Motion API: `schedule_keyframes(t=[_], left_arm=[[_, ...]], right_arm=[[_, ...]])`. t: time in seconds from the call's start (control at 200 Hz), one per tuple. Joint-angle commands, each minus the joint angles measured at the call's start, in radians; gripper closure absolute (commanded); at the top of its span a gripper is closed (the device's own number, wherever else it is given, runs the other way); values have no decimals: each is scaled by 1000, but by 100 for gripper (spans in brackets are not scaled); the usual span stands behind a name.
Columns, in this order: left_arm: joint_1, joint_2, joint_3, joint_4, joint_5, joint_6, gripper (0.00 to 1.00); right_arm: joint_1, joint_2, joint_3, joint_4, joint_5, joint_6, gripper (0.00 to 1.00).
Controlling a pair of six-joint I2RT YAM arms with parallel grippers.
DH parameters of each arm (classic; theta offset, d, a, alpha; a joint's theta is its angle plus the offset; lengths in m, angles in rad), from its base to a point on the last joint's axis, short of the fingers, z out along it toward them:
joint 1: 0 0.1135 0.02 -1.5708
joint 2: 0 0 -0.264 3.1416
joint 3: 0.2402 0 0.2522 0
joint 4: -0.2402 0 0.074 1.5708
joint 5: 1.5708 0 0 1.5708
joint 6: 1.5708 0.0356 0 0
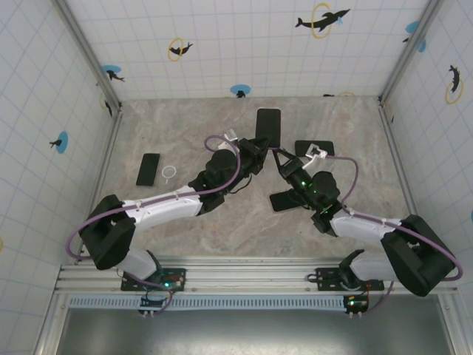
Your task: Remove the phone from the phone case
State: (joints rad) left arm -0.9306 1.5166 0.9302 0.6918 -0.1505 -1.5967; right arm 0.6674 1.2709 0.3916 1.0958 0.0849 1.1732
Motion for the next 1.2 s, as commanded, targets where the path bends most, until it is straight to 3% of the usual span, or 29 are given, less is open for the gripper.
schedule_keyframes(t=[0.0,0.425,0.51,0.726,0.901,1.191], left_arm=[[4,-18,38,46,6,26,96],[24,-125,-72,-9,50,71,99],[74,-171,-152,-23,86,99,99],[267,-216,-318,-31,307,219,98],[403,-246,-434,25,384,280,98],[601,-165,-600,309,533,244,99]], right_arm=[[-8,-18,25,-58,58,-32,100],[-108,51,66,-104,49,-37,100],[-116,57,76,-119,31,-42,100],[-114,81,78,-118,-21,-29,100],[-102,87,82,-129,-38,-34,100],[-54,156,115,-99,-61,-26,100]])
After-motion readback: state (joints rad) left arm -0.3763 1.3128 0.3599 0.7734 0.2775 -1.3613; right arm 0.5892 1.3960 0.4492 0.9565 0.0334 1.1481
